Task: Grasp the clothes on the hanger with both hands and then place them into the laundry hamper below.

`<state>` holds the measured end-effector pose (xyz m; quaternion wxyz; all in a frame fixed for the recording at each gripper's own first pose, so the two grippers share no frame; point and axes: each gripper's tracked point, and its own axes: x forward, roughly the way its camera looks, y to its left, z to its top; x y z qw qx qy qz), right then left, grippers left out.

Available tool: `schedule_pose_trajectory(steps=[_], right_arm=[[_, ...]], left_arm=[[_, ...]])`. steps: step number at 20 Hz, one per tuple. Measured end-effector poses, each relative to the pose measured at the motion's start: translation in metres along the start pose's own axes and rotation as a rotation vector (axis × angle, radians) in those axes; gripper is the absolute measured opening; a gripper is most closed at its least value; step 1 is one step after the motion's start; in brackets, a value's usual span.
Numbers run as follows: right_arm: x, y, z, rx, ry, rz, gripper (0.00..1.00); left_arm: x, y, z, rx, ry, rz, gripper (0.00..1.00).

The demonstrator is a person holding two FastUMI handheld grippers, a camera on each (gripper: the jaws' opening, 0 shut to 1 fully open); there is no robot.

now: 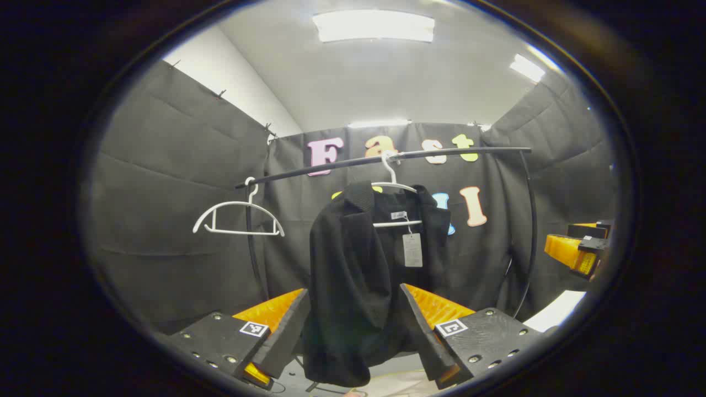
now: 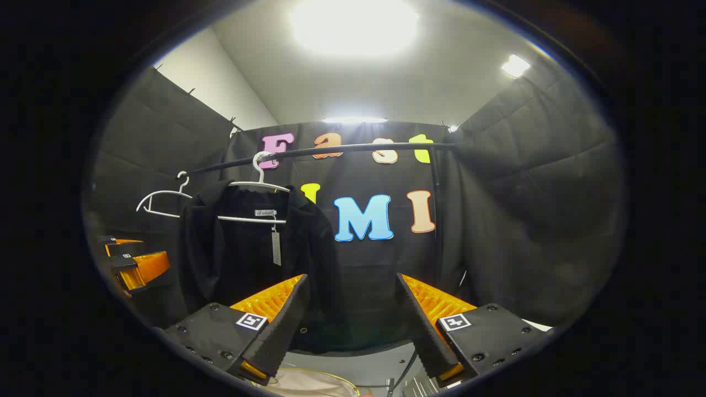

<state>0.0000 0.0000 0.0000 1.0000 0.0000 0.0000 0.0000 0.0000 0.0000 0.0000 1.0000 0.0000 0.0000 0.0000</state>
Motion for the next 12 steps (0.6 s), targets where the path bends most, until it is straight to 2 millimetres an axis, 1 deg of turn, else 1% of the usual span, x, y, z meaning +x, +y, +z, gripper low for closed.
schedule_pose_trajectory(steps=[4, 7, 9, 12], right_arm=[[-0.0019, -0.0053, 0.0025, -0.001, -0.006, -0.011, 0.98], [-0.0027, -0.0076, 0.0023, 0.003, -0.002, -0.019, 0.98], [-0.0021, -0.0079, 0.0006, 0.004, 0.004, -0.023, 0.98], [-0.0013, -0.008, -0.0015, 0.007, 0.011, -0.028, 0.98]], left_arm=[[-0.0027, 0.0003, 0.0048, 0.008, -0.009, 0.0, 0.93], [0.0, 0.0012, 0.0084, 0.01, -0.015, 0.001, 0.93], [0.0032, 0.0013, 0.0084, 0.012, -0.016, 0.0, 0.93], [0.0034, 0.0005, 0.0025, 0.009, 0.0, -0.002, 0.93]])
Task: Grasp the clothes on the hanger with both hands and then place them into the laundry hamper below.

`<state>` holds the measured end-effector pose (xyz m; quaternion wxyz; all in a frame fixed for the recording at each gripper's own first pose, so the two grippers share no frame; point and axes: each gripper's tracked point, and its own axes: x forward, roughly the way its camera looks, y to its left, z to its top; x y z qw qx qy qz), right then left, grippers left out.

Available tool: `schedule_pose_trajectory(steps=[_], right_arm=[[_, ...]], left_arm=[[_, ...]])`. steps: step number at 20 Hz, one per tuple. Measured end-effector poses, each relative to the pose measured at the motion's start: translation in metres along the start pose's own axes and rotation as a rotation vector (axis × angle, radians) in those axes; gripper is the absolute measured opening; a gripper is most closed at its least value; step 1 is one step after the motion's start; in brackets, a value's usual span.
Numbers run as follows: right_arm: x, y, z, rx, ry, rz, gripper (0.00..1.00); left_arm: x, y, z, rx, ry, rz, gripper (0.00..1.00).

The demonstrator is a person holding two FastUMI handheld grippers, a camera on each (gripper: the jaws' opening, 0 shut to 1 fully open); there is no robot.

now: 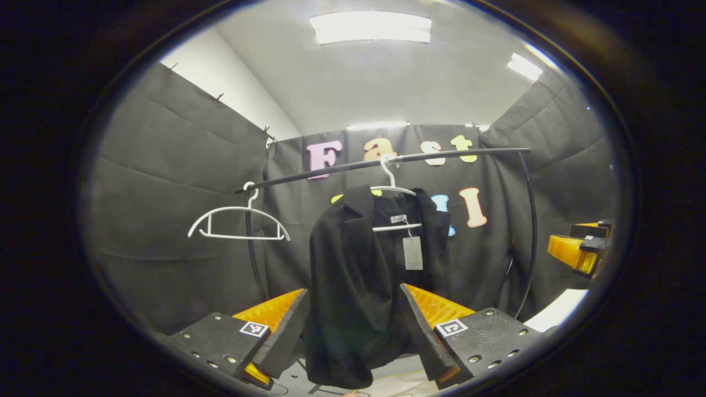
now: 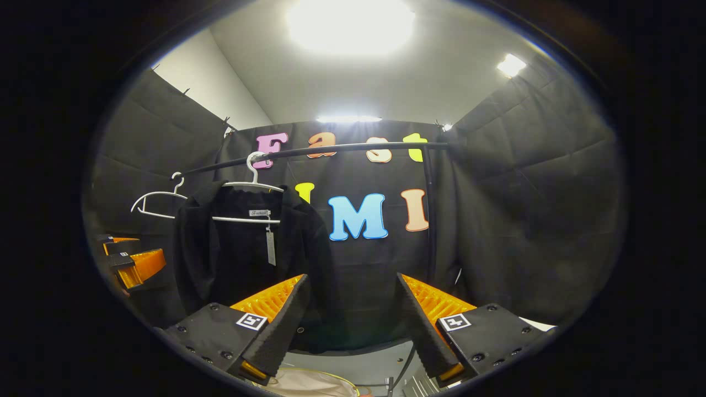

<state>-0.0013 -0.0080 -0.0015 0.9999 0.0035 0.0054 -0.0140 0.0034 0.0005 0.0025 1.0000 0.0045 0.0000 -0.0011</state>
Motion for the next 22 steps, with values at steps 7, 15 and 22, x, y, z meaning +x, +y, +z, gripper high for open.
schedule_pose_trajectory(steps=[7, 15, 22], right_arm=[[0.004, 0.0, 0.002, -0.002, -0.007, 0.001, 0.98], [0.012, 0.005, 0.003, -0.006, -0.004, 0.005, 0.98], [0.024, 0.028, 0.004, -0.016, -0.009, -0.004, 0.97]], left_arm=[[0.004, 0.0, 0.001, 0.004, -0.002, 0.0, 0.93], [0.013, -0.002, 0.0, -0.001, 0.0, -0.018, 0.93], [0.031, -0.003, -0.004, -0.016, 0.003, -0.08, 0.93]])
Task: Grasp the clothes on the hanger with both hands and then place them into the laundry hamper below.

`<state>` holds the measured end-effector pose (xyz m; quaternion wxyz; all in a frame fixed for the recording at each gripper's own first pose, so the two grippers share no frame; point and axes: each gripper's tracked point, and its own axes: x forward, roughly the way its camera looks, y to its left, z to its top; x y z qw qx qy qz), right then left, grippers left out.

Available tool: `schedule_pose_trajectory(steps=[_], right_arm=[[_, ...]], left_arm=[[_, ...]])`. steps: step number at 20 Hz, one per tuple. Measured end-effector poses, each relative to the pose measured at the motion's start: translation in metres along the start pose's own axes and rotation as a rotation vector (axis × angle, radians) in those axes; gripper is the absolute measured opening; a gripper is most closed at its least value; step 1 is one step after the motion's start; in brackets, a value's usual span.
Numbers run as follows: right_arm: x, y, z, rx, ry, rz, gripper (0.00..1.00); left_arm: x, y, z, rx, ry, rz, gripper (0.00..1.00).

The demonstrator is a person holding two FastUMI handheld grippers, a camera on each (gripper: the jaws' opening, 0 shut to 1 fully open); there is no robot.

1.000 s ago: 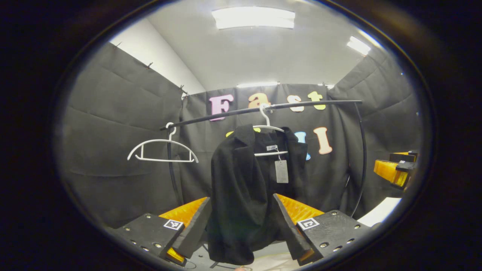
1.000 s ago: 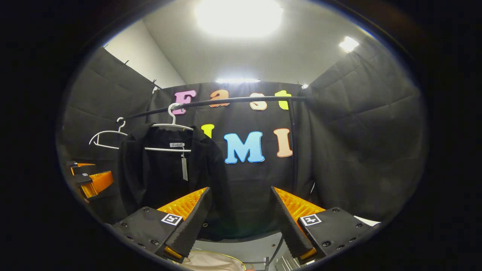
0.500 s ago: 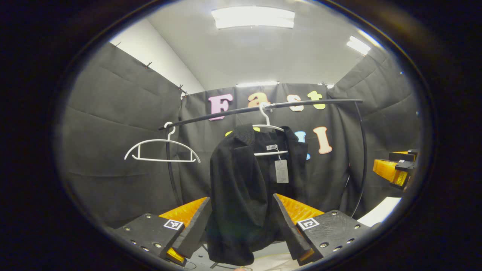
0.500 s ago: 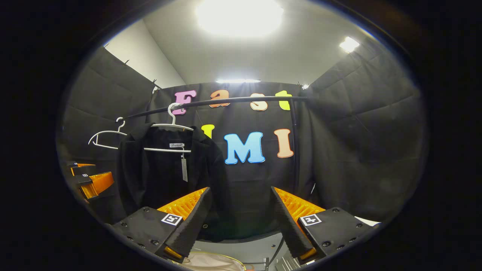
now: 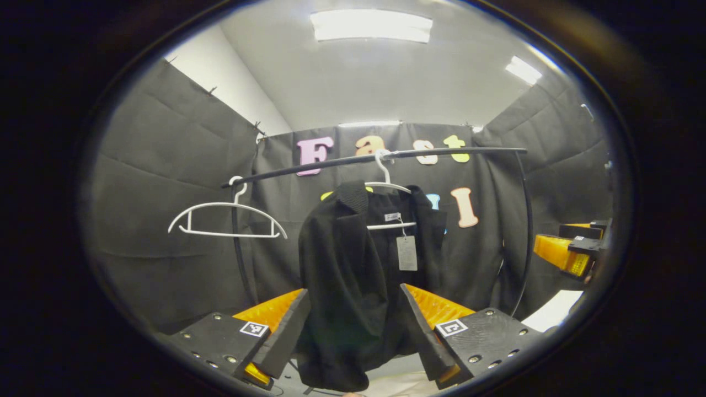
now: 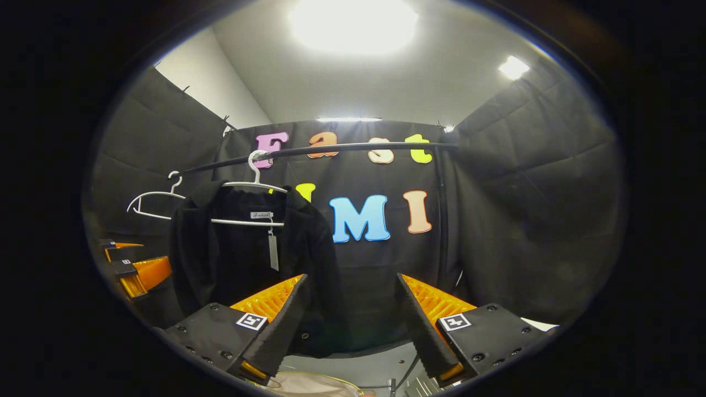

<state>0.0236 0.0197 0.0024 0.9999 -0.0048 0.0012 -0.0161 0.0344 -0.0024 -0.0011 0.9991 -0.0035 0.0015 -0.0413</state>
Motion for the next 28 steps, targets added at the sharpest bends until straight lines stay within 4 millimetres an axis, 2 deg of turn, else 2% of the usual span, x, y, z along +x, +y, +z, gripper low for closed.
schedule_pose_trajectory(steps=[5, 13, 19, 23, 28], right_arm=[[0.022, 0.026, 0.0, -0.001, -0.002, 0.058, 0.98], [0.084, 0.057, -0.013, 0.024, 0.029, 0.252, 0.97], [0.132, 0.079, -0.022, 0.045, 0.039, 0.373, 0.97], [0.167, 0.088, -0.024, 0.07, 0.029, 0.395, 0.97], [0.21, 0.103, -0.024, 0.074, 0.019, 0.422, 0.97]], left_arm=[[0.02, -0.002, -0.002, -0.007, 0.001, -0.005, 0.93], [0.056, -0.029, -0.01, -0.005, 0.027, 0.068, 0.93], [0.089, -0.035, -0.023, -0.001, 0.057, 0.156, 0.92], [0.11, -0.035, -0.025, 0.03, 0.061, 0.207, 0.93], [0.134, -0.024, -0.025, 0.055, 0.054, 0.297, 0.92]])
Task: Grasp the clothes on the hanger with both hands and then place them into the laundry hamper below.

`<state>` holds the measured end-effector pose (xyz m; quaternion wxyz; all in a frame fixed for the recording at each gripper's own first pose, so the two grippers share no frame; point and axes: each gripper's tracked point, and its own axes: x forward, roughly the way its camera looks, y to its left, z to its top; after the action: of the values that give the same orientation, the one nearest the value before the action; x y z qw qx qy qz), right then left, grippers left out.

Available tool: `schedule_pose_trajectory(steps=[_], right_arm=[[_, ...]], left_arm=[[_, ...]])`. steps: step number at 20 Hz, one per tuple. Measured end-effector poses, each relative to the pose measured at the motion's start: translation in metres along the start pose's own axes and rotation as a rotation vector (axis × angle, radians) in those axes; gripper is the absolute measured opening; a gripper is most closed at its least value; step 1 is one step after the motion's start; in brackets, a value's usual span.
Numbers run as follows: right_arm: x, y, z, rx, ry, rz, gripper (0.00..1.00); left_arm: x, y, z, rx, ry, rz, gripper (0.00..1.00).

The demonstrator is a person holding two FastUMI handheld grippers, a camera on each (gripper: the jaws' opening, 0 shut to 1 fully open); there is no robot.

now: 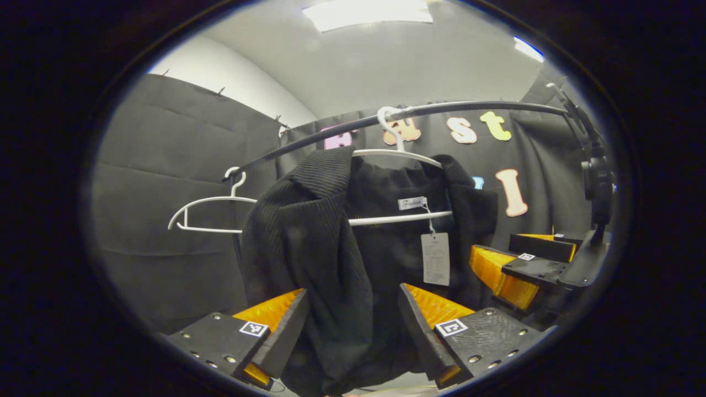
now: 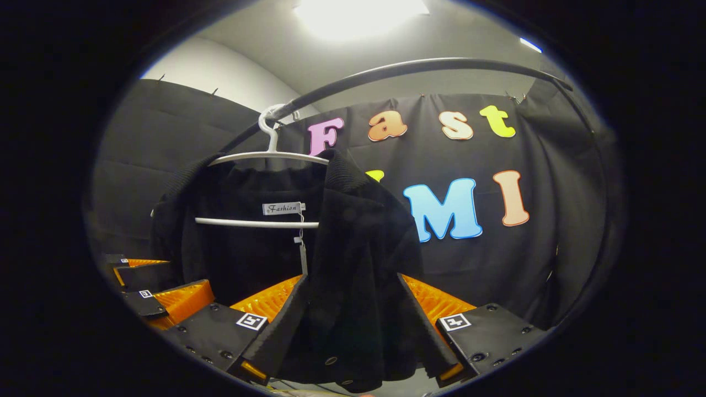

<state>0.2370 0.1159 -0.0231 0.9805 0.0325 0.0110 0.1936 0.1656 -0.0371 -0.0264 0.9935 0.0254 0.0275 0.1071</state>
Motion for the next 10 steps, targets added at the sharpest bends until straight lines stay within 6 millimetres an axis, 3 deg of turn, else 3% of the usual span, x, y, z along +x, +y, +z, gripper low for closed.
schedule_pose_trajectory(steps=[4, 10], right_arm=[[0.027, 0.003, -0.002, 0.039, 0.007, 0.021, 0.98], [0.048, 0.017, -0.007, 0.096, 0.027, 0.057, 0.95]], left_arm=[[0.016, 0.001, -0.001, 0.02, -0.001, 0.061, 0.92], [0.028, 0.001, -0.002, 0.038, -0.01, 0.122, 0.92]])
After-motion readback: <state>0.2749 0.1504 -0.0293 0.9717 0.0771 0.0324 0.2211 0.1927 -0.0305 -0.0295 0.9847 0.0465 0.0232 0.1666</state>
